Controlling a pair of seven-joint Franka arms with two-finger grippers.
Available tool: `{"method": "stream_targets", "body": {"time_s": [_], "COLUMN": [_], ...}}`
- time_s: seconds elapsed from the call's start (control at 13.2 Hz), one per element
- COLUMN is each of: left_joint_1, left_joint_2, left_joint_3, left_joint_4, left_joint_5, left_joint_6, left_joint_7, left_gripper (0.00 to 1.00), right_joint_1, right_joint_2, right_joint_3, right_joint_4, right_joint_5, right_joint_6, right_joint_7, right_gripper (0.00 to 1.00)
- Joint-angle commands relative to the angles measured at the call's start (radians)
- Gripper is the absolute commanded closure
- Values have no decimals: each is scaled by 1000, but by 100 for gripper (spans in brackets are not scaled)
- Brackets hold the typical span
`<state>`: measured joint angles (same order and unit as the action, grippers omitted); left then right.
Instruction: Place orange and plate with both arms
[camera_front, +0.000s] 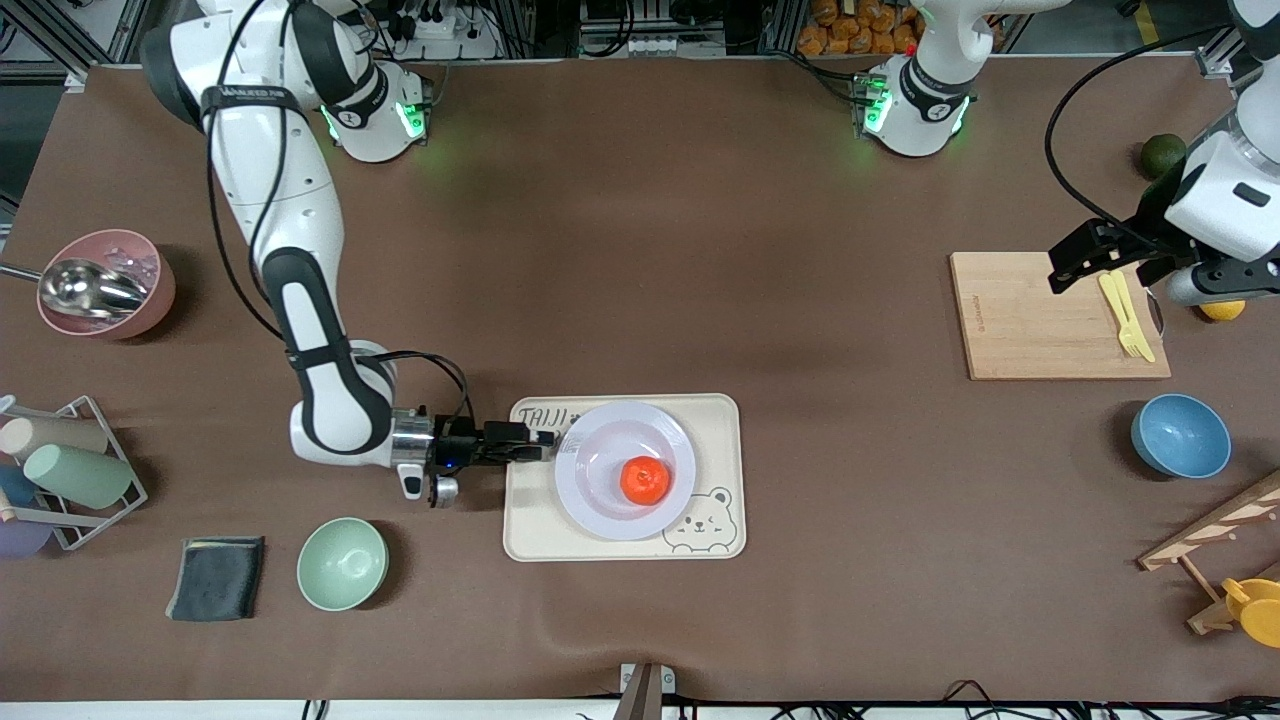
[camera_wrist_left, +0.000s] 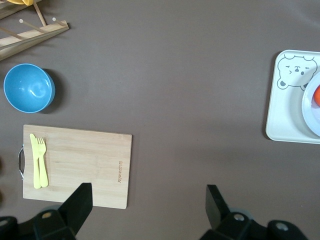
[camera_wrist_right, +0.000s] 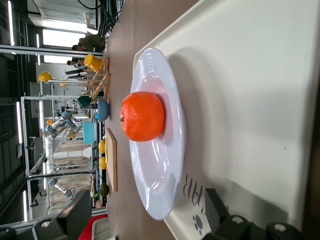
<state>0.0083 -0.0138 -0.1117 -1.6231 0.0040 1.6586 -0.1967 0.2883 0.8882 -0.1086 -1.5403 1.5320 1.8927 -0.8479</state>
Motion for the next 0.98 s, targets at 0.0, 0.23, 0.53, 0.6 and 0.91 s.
{"method": "stream_targets", "body": {"time_s": [0.0,0.23,0.53,0.6,0.91], "left_joint_1": [12,19,32,32,18], "left_joint_2": [-26,-31,-32,-32,-6], "left_joint_3": [3,6,-2,-6,-32], "left_joint_4": [-14,-9,-3,5,16], "left_joint_5": [-21,-12,-9,-9,-9], "left_joint_6": [12,9,7,7,9], "left_joint_7": [16,6,16,17,3], "left_gripper": [0,0,0,0,0], "right_joint_1": [-43,-43,-50,-51,-52], "right_joint_2": [-61,-135,-256,-283,-452], "right_joint_3": [14,-26,-107,-123,-183], "right_joint_4": [-15,-17,-37,-38,-83], "right_joint_5": [-102,-292,-539,-603,-957], "right_joint_6": [-56,-53,-101,-112,-124], "right_joint_7": [87,124,125,125,125], "right_gripper": [0,0,0,0,0]}}
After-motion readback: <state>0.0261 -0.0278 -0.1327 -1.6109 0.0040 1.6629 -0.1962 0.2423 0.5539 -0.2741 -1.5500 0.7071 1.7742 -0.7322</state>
